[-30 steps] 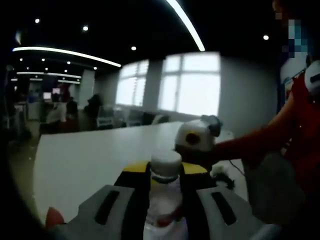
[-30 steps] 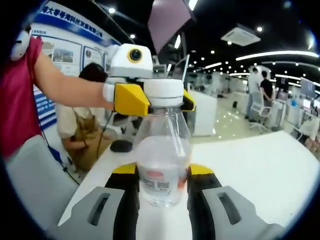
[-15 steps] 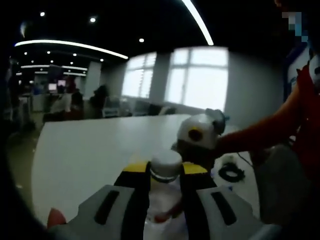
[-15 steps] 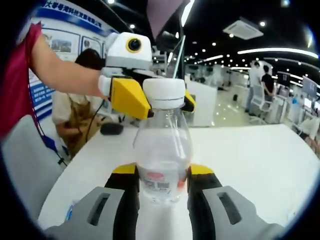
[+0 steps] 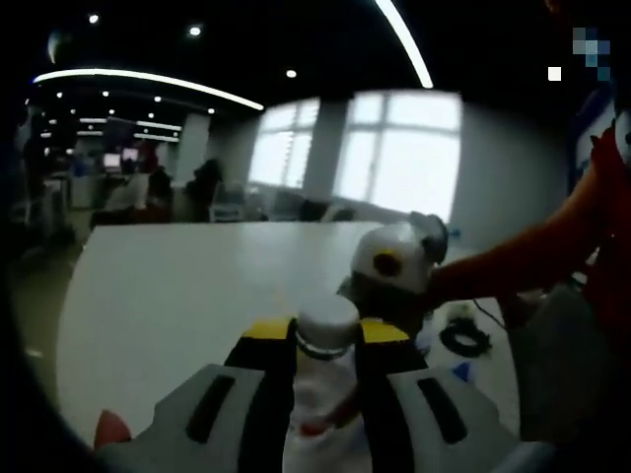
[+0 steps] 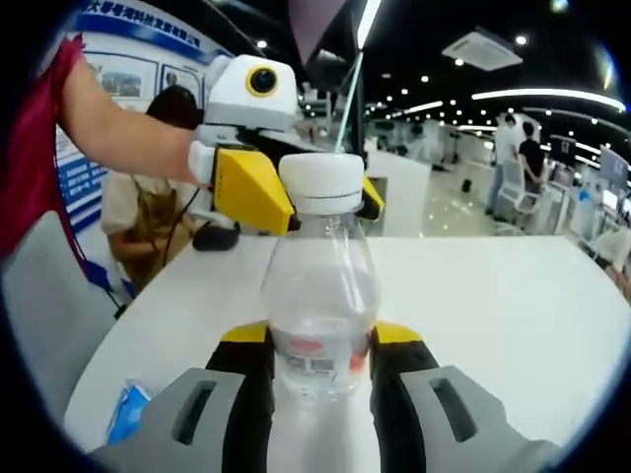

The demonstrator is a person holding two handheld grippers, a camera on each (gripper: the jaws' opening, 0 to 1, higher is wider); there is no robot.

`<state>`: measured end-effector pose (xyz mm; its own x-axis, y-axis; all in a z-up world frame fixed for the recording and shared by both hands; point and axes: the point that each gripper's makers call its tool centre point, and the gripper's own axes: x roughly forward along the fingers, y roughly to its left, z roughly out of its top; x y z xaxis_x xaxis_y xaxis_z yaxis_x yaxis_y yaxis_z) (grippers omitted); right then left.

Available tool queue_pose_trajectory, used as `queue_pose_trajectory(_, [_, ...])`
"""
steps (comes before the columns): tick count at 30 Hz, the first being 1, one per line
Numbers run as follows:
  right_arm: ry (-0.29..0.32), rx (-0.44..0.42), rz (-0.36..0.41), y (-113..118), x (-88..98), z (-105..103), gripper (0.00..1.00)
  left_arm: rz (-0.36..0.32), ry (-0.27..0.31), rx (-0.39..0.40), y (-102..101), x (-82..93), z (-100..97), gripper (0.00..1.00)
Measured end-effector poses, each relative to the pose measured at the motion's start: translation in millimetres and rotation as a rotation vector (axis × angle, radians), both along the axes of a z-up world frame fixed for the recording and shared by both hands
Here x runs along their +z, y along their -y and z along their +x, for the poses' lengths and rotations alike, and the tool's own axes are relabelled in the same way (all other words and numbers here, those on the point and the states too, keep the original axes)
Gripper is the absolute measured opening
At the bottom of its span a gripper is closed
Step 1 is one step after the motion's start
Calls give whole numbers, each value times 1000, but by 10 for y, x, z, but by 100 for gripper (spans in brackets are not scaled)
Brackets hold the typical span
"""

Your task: Arrange the tabletop items into an orderly group along one side of the table until the central work area is clear of visible clutter.

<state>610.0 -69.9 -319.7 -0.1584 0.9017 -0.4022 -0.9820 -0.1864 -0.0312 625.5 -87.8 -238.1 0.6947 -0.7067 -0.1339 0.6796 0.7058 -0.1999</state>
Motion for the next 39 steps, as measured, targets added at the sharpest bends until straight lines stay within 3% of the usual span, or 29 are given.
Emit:
queue_pose_trajectory(9, [13, 5, -12, 9, -12, 24, 37, -10, 18, -2, 23, 9, 18, 21])
queue_pose_trajectory(28, [30, 0, -34, 14, -14, 42, 37, 76, 20, -32, 49, -11, 32, 21])
queue_pose_trajectory(39, [39, 66, -52, 33, -19, 28, 36, 77, 18, -32, 71, -18, 29, 21])
